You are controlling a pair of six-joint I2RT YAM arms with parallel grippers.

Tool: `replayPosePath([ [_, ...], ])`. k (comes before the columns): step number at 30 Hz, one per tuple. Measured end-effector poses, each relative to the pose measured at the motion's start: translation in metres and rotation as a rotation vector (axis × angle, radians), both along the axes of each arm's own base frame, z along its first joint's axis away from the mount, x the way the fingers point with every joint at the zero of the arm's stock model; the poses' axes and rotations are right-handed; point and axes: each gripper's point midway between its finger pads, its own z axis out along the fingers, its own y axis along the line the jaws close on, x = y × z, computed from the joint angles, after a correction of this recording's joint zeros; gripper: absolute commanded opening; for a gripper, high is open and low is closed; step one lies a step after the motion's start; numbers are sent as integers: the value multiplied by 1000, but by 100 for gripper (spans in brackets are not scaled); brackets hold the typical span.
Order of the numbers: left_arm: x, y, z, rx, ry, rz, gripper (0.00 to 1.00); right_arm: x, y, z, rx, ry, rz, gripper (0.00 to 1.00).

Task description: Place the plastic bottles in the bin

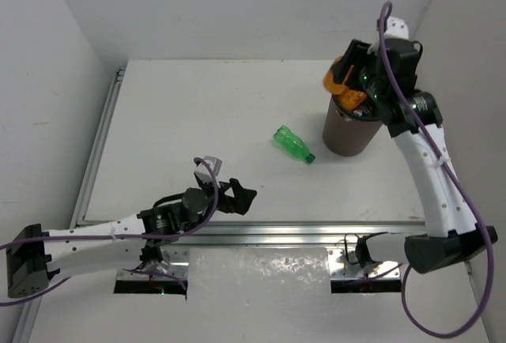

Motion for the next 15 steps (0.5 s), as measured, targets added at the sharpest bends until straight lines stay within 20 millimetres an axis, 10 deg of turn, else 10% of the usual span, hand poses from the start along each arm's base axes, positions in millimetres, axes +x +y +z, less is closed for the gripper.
replayPosePath([
  [3, -4, 1, -8, 23, 28, -14, 100, 23, -59, -12, -89, 68, -204, 28],
  [5, -6, 1, -16, 53, 59, -14, 100, 34, -89, -33, -138, 141, -296, 95],
  [9, -4, 1, -20, 127, 122, 13, 100, 41, -106, -78, -197, 286, -328, 99],
  [15, 13, 12, -20, 196, 197, 157, 100, 29, -61, -73, -97, 233, -110, 99],
])
